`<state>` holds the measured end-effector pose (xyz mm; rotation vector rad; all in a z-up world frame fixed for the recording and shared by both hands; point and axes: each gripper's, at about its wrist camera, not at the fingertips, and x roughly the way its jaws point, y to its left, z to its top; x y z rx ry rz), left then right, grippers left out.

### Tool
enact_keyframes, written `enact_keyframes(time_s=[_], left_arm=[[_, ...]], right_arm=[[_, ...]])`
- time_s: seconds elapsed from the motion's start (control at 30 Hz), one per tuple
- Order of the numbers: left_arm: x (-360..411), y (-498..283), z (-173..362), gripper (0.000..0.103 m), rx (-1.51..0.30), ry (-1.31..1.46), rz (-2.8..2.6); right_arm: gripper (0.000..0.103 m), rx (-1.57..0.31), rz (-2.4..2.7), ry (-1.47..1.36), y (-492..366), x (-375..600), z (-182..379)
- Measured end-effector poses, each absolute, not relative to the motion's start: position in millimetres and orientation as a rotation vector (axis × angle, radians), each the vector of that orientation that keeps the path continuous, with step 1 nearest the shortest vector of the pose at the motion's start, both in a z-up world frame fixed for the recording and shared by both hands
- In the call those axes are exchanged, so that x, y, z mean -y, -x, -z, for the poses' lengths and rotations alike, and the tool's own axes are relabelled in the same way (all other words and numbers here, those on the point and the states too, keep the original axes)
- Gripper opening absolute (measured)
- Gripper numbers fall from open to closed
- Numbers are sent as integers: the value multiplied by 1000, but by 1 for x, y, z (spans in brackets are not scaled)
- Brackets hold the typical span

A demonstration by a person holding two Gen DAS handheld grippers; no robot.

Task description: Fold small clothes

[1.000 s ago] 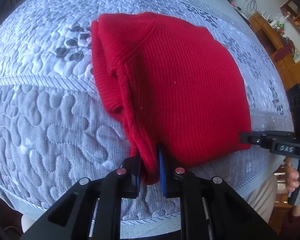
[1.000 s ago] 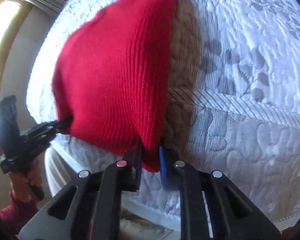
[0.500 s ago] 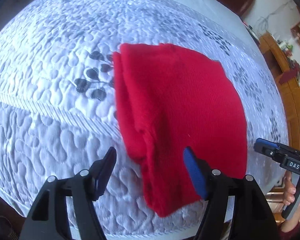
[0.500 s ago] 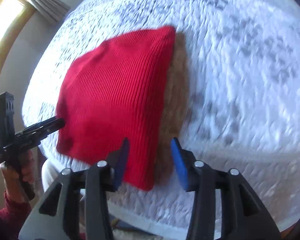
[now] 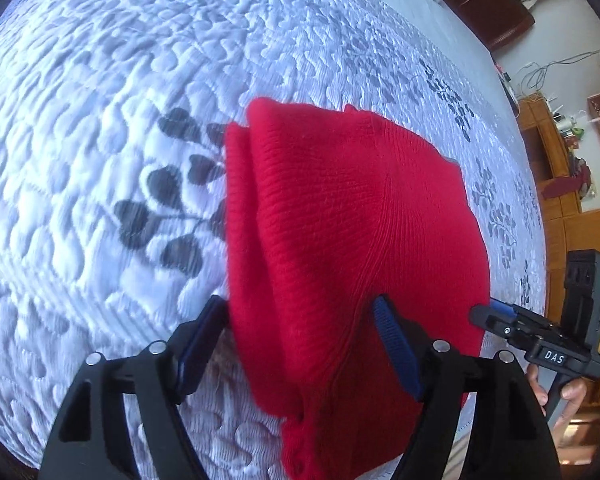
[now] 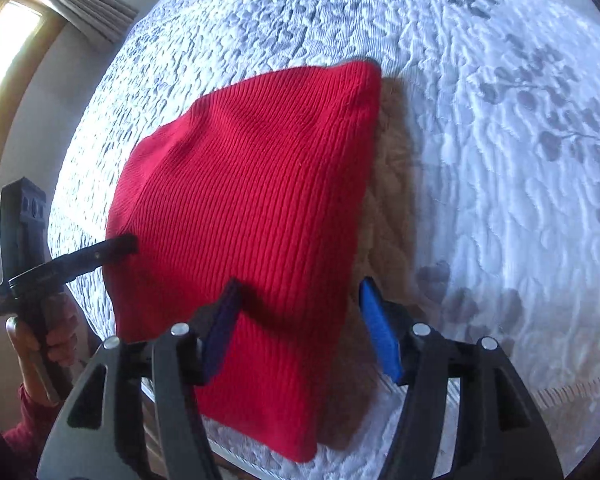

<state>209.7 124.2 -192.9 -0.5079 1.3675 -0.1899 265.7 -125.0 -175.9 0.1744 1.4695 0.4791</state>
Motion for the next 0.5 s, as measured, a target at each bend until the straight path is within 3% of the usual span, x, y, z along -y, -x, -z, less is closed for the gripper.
enact_keyframes(time_s=[0.1, 0.17, 0.23, 0.37, 0.43, 0.5], left_arm=[[-120, -217, 195, 75, -1364, 498, 212], [-118, -219, 194, 62, -1359, 499, 222], [-117, -221, 196, 55, -1363, 527, 255], [-119, -225, 202, 54, -1365, 558, 267], [-118, -224, 202, 53, -1360, 550, 268], [-112, -222, 199, 43, -1346, 529, 278]], right_arm=[[62, -1480, -491, -199, -270, 126, 182], [62, -1486, -500, -212, -272, 126, 185], [63, -1489, -506, -218, -276, 125, 187], [63, -1493, -518, -222, -279, 121, 190], [57, -1498, -528, -233, -280, 119, 192], [50, -1493, -530, -229, -280, 118, 191]])
